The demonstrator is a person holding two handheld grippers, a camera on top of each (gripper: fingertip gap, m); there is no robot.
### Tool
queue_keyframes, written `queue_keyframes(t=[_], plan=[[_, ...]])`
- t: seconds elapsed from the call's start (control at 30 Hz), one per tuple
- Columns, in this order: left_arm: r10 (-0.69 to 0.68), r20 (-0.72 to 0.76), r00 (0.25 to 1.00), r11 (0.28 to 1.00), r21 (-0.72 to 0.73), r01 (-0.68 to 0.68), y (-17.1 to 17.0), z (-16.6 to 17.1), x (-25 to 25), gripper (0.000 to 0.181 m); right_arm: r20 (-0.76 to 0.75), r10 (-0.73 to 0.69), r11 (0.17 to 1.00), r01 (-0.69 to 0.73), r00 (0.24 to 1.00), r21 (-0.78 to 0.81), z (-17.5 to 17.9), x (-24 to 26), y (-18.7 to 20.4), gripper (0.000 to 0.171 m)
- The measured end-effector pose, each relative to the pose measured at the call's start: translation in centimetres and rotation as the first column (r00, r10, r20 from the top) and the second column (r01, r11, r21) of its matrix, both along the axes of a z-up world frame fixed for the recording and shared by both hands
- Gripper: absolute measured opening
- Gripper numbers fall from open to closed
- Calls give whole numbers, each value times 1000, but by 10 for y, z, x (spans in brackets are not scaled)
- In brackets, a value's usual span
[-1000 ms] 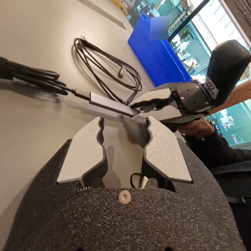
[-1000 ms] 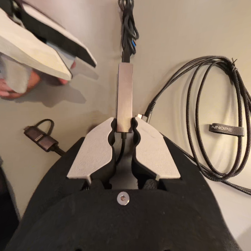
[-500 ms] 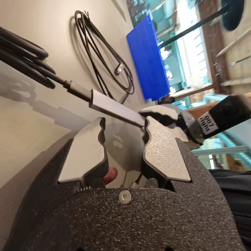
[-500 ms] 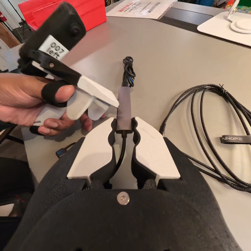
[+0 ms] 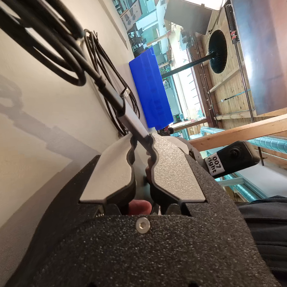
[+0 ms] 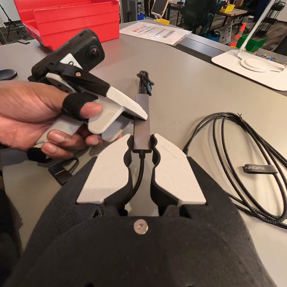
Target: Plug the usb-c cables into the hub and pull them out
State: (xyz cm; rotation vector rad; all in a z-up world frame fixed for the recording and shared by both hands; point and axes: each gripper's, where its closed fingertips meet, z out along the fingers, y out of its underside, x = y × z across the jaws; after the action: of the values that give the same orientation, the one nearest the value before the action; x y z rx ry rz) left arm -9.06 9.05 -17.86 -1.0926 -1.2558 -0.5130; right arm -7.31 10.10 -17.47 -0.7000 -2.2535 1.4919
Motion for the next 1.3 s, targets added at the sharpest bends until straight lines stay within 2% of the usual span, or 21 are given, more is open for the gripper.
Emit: queue_keyframes(t=[0.1,0.27,0.37,0.57,0.7,0.87,0.93,1.13,1.23,1.3], plan=[[-28,-88,996,998,-65,22,0,4,0,14,2,27,999,-27,1000,26,-1,-1,3,24],[-112,-249,962,957,-287,37,-7,3,-2,11,31,25,999,-26,999,20,7,-17,28,25],[-169,-277,946,944,-322,74,-8,5,-1,11,135,-30,998,21,990,65,-2,-37,49,25],[-200,-225,953,946,-299,128,-7,-3,-4,12,332,21,957,-115,943,267,-44,-45,54,27],[-213,-217,953,947,-284,147,-7,-2,-2,12,395,93,936,-216,914,278,-49,-46,47,25],[-233,-202,951,944,-283,171,-5,-4,0,12,453,83,886,-274,888,375,-60,-44,45,28],[-247,-204,947,941,-285,184,-5,-4,0,12,450,80,874,-280,889,398,-61,-43,42,23],[-328,-273,904,911,-345,226,-8,3,-16,12,474,47,904,-240,879,355,-59,-52,38,16],[-391,-374,841,901,-343,267,-7,18,-37,12,453,73,946,-206,889,250,-43,-63,32,15],[-443,-455,772,890,-328,318,-5,30,-50,11,413,105,972,-182,905,151,-26,-75,25,16]])
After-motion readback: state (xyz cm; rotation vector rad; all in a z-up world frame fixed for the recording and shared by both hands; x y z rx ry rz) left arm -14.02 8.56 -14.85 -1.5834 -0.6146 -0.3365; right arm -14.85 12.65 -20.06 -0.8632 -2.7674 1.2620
